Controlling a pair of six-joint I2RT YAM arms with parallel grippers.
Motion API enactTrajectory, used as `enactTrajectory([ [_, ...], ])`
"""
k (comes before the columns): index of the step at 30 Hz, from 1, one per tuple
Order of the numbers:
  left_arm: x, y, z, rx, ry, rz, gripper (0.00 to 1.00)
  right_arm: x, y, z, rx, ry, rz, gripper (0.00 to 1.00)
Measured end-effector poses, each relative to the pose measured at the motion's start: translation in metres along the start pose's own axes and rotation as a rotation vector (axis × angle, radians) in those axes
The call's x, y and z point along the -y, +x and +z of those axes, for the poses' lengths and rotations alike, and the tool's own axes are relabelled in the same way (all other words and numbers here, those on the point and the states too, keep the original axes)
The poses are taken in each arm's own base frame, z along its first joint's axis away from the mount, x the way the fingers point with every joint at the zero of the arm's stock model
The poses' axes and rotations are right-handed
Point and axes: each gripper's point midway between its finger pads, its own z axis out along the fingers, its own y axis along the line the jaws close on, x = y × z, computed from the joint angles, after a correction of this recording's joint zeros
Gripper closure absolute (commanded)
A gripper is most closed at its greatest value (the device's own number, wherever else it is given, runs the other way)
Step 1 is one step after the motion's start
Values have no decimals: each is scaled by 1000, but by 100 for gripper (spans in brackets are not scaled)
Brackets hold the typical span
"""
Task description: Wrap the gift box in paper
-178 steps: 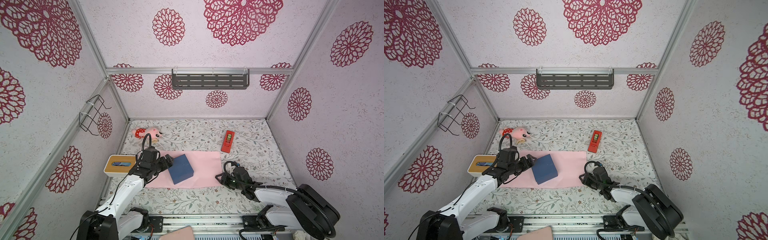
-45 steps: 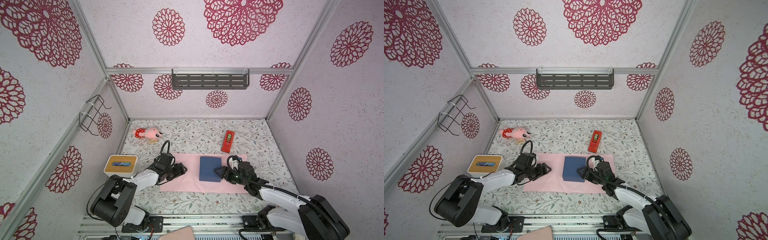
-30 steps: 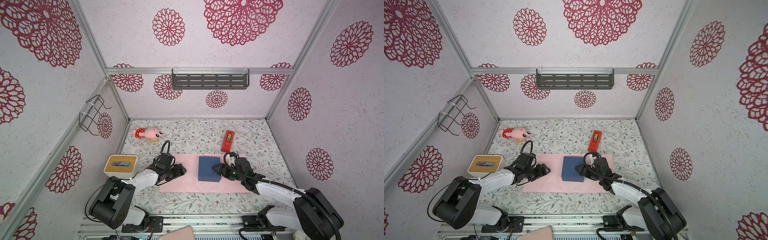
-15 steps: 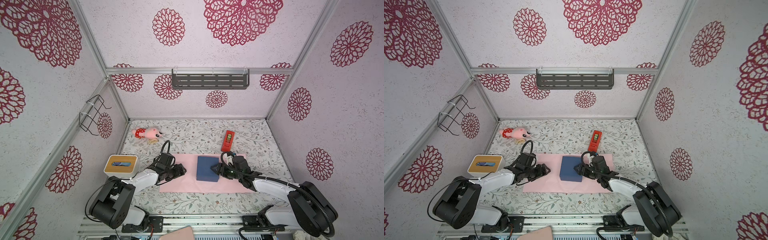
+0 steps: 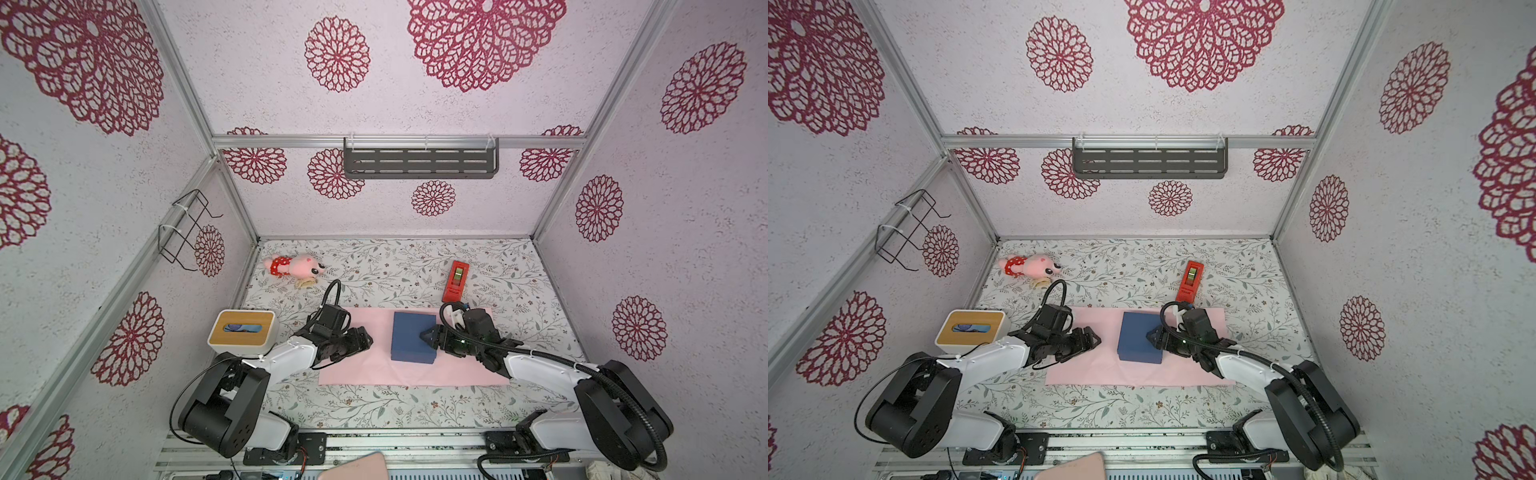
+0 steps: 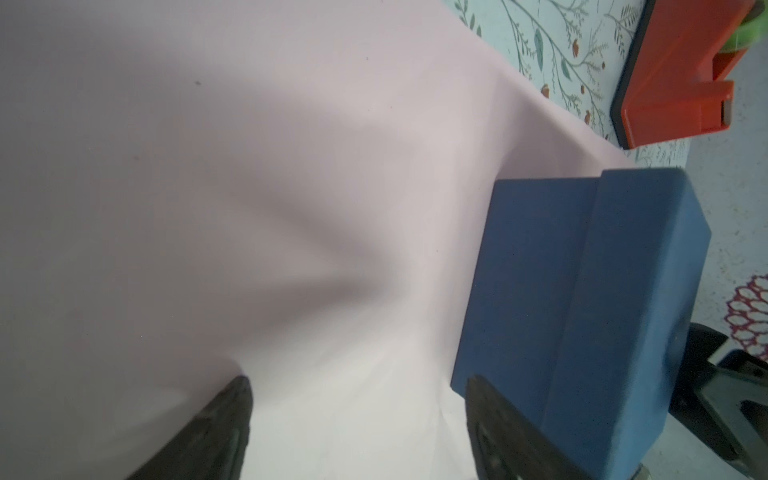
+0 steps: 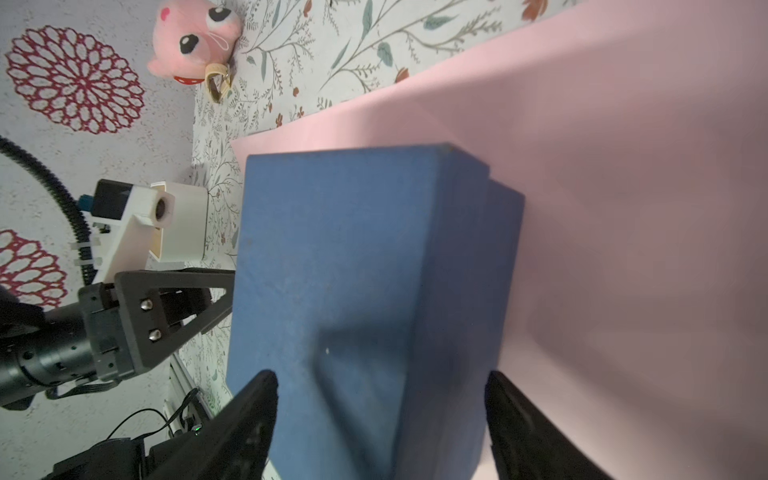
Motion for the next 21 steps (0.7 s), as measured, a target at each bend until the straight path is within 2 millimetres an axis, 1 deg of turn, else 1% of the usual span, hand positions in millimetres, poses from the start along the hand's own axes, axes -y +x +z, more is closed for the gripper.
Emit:
enactTrajectory([
  [1,14,-2,-4,10,32,22,16,0,-5,-3,14,-3,1,20],
  [3,53,-7,-15,37,128,79,17,-2,-14,-8,37,-11,1,20],
  [5,80,-11,-20,54,200,114,19,-2,-15,-9,34,-12,-4,20],
  [6,91,-11,-22,57,227,126,19,0,-15,-10,32,-5,-4,20],
  [7,96,-10,-23,56,241,132,20,3,-15,-11,28,4,-2,20],
  [9,99,-9,-21,51,252,139,21,12,-14,-15,21,43,-3,20],
  [12,96,-5,-13,28,235,136,22,19,-17,-23,25,107,-24,20],
  [15,96,1,-2,-6,219,139,23,17,-19,-26,27,121,-51,20],
  [18,104,11,8,-46,223,159,24,15,-16,-24,17,113,-57,21],
  [21,107,22,15,-81,225,168,25,12,-15,-21,10,95,-59,22],
])
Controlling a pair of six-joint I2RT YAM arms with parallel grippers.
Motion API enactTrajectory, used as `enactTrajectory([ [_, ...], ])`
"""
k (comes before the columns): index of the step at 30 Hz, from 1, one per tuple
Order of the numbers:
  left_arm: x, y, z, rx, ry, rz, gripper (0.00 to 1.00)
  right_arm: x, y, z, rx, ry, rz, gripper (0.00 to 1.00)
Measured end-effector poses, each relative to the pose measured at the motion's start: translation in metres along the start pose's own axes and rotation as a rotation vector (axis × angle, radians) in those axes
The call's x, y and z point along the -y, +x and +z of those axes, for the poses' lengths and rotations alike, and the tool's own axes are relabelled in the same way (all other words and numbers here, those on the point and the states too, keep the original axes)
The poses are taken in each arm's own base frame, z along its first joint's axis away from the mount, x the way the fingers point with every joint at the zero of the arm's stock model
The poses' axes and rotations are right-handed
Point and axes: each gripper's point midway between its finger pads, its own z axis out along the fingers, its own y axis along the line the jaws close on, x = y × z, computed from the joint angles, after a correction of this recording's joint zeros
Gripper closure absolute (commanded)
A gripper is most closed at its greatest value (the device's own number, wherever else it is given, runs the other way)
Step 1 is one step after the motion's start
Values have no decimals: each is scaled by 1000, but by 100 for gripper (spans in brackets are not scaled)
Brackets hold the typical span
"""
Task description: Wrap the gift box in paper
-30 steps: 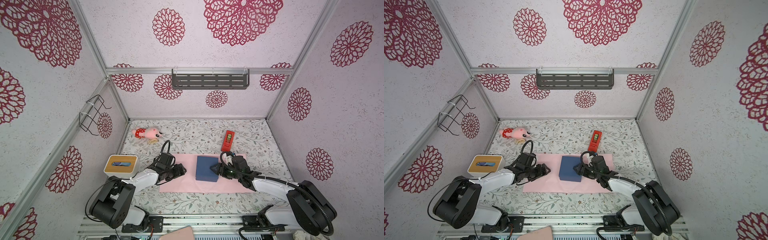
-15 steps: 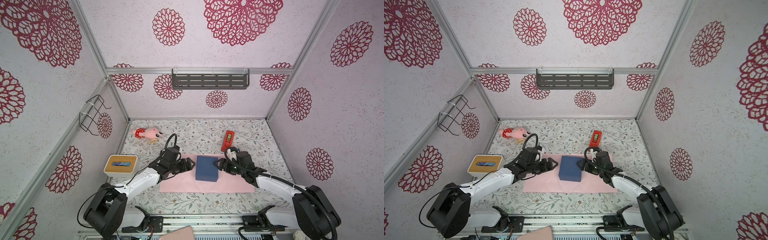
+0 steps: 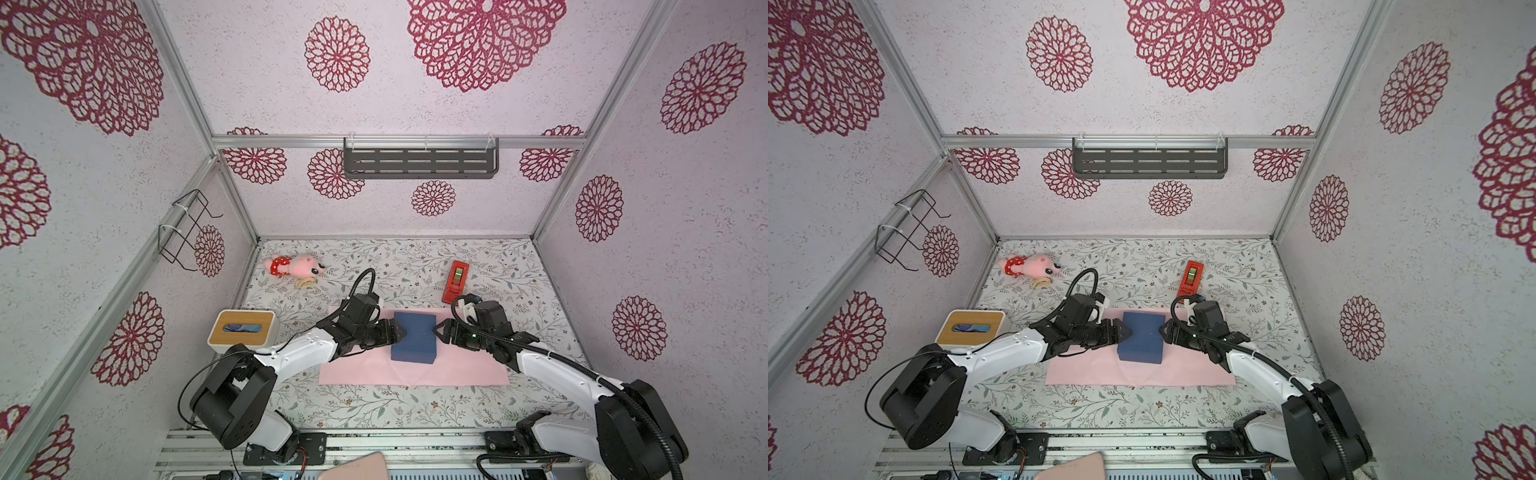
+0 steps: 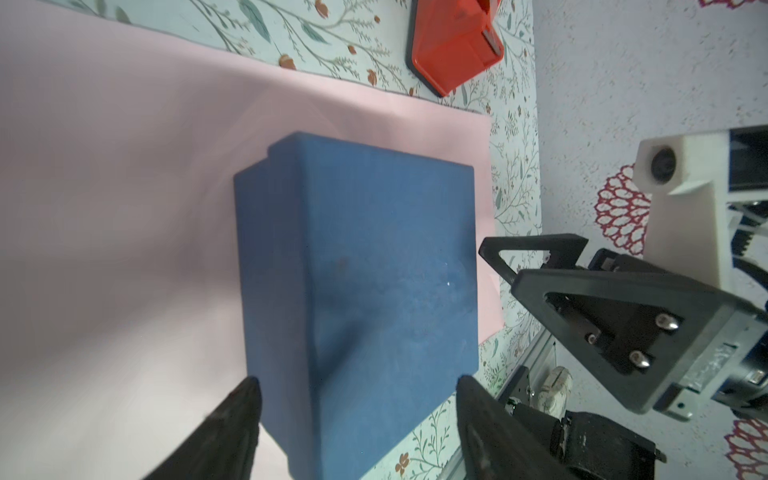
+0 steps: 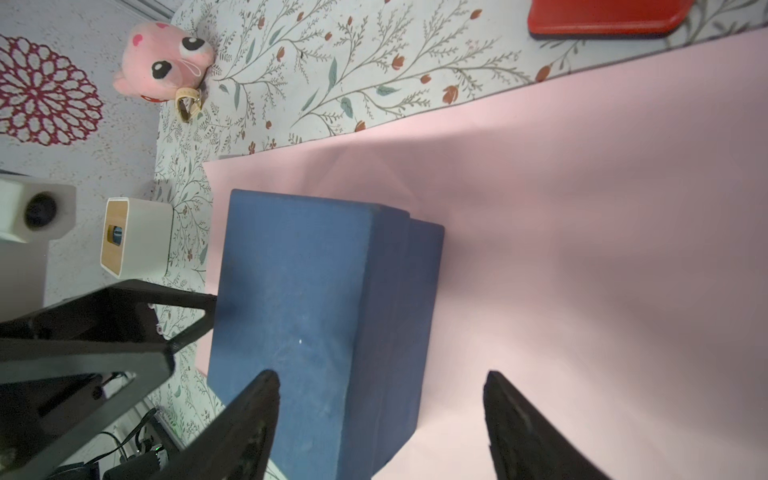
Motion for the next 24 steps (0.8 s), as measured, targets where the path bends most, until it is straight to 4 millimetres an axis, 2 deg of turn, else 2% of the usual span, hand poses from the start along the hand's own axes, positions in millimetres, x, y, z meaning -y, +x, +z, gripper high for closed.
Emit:
enactTrajectory([
  [5,2,14,11,-46,7,-11,25,2,3,10,-25,-6,6,23],
  [15,2,20,11,-52,11,-41,26,-4,-6,13,-20,-12,0,23],
  [21,2,24,10,-57,21,-56,25,1,-5,14,-34,13,-5,23],
  [24,3,25,10,-61,30,-62,25,7,-12,11,-25,51,-14,20],
])
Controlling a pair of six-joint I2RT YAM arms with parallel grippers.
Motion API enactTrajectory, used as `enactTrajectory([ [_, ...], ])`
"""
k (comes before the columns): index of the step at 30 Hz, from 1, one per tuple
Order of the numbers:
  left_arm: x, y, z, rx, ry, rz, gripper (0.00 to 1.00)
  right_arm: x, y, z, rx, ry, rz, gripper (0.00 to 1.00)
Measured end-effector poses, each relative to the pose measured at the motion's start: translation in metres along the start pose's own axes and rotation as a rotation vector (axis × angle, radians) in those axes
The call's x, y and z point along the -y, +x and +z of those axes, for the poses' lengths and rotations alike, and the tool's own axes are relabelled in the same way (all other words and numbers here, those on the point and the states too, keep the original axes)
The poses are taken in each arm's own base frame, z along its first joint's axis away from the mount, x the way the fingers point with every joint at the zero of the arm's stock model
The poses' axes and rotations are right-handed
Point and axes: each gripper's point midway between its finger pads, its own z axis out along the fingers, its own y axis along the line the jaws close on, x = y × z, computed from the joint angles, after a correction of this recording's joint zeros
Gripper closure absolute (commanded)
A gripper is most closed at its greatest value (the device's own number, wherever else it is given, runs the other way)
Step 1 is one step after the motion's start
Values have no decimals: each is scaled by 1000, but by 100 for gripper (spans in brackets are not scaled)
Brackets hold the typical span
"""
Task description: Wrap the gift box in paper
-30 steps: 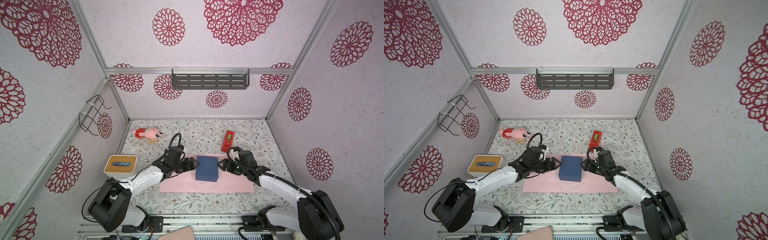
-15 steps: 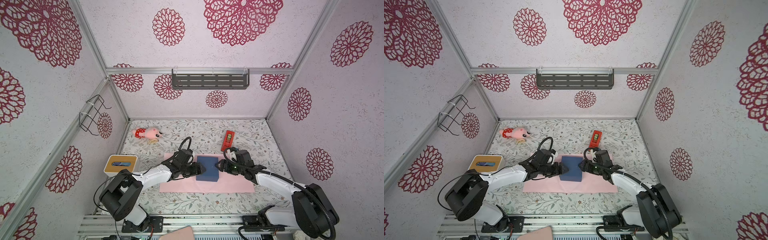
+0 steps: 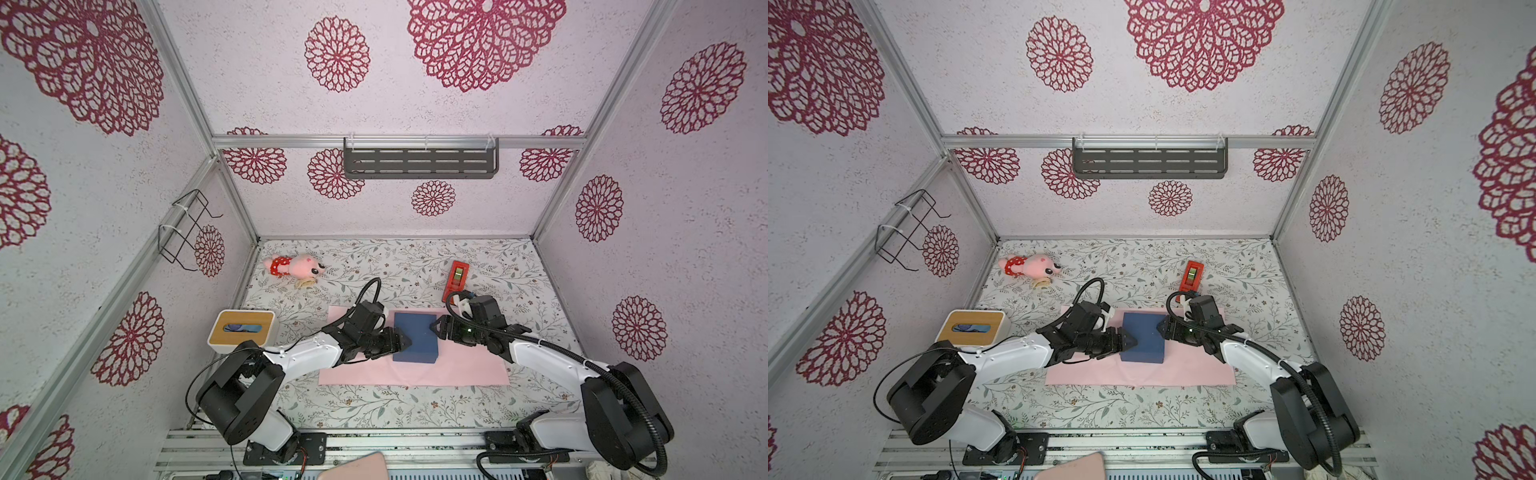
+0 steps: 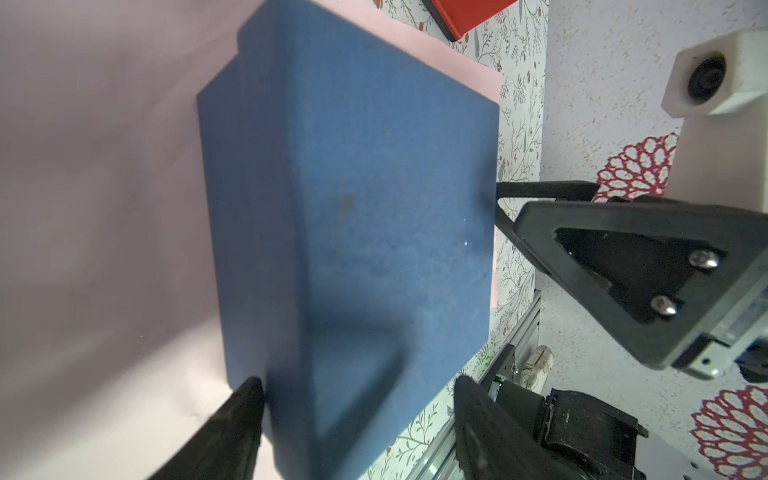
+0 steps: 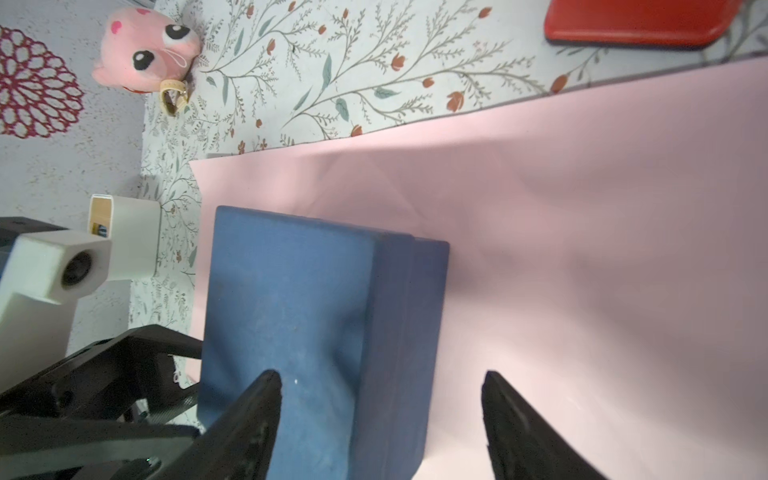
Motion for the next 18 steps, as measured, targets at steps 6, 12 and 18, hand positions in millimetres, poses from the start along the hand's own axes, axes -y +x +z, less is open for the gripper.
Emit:
enactTrajectory([
  [6,3,-2,-15,31,-17,10,14,44,-17,-21,37,220,5,13],
  [12,-2,-19,-51,159,-120,78,8,98,-4,-72,91,510,39,1],
  [18,-8,-35,-64,224,-171,105,6,141,30,-97,82,639,195,1],
])
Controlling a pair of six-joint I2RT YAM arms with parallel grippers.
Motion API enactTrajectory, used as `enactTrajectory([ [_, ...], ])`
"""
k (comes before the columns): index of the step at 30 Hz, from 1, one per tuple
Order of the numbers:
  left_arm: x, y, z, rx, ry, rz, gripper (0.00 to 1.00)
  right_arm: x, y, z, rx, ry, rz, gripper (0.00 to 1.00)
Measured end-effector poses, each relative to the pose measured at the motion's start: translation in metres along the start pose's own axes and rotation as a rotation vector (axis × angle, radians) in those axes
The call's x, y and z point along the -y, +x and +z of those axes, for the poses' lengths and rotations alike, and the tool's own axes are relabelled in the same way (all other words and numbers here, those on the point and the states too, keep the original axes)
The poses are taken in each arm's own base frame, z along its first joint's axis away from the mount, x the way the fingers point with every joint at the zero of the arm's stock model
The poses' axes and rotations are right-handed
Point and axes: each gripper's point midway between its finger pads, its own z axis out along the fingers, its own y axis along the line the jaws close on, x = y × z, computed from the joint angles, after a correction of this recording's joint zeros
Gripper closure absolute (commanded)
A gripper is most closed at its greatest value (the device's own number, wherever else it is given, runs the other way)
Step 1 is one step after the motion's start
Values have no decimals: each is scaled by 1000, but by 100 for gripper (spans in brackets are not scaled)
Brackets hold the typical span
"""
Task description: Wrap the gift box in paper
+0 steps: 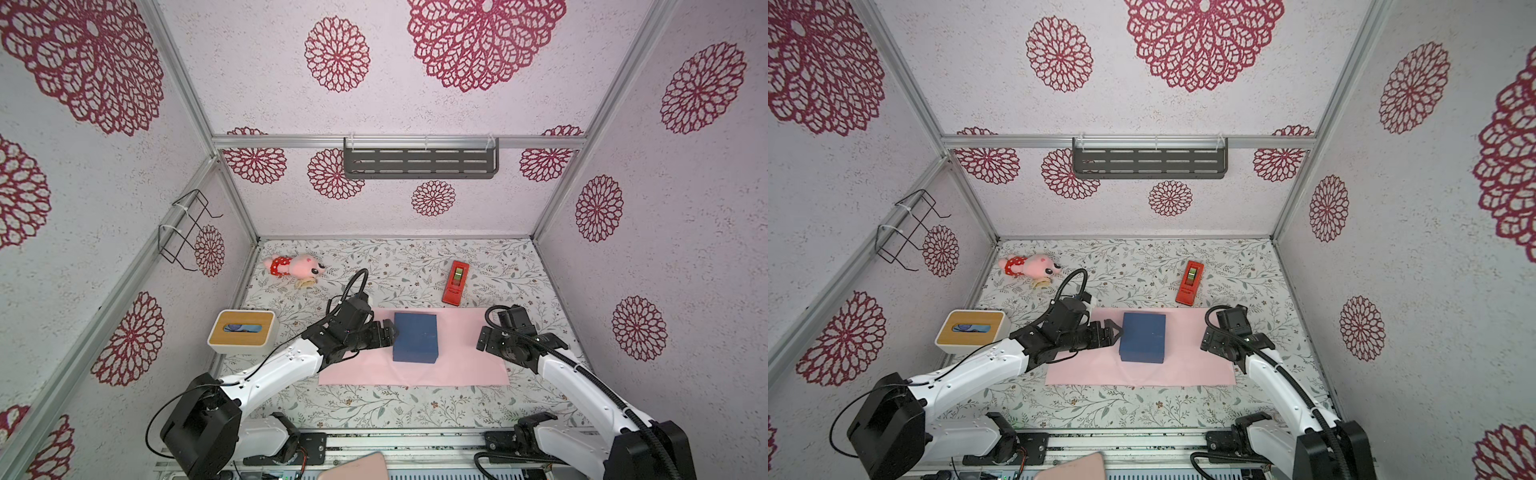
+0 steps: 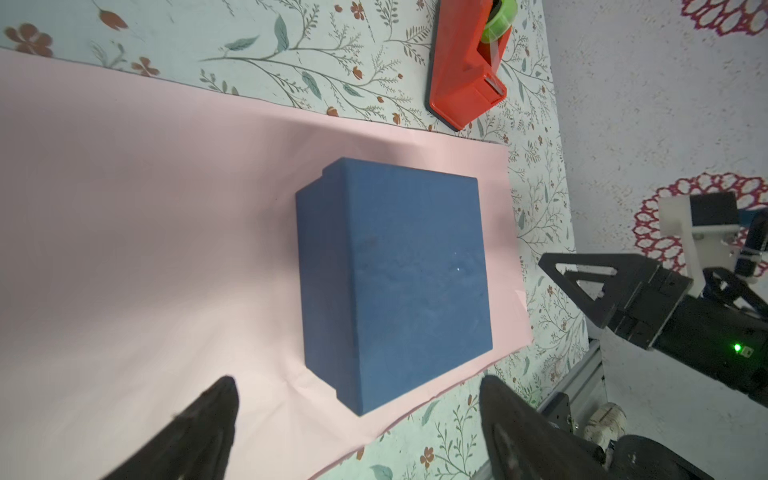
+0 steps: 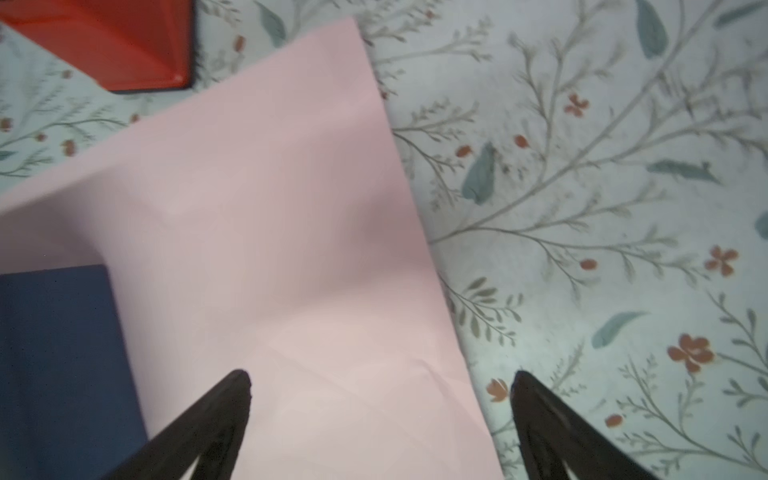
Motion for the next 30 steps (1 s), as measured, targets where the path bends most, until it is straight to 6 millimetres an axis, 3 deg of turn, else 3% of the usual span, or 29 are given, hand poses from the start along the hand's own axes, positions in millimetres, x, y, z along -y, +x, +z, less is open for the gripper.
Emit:
enactTrajectory([
  [5,-7,-4,-1,10,-23,9,6,19,27,5,-90,65,76,1],
  [10,-11,-8,-1,20,-29,8,6,21,40,9,-152,76,125,2],
  [15,-16,-11,-4,32,-30,1,6,22,67,17,-241,61,150,5],
  [23,-15,-12,-5,27,-17,-3,6,-10,56,12,-147,-179,188,15],
  [30,-12,-11,-4,19,4,-9,7,-24,38,4,-23,-305,194,21],
])
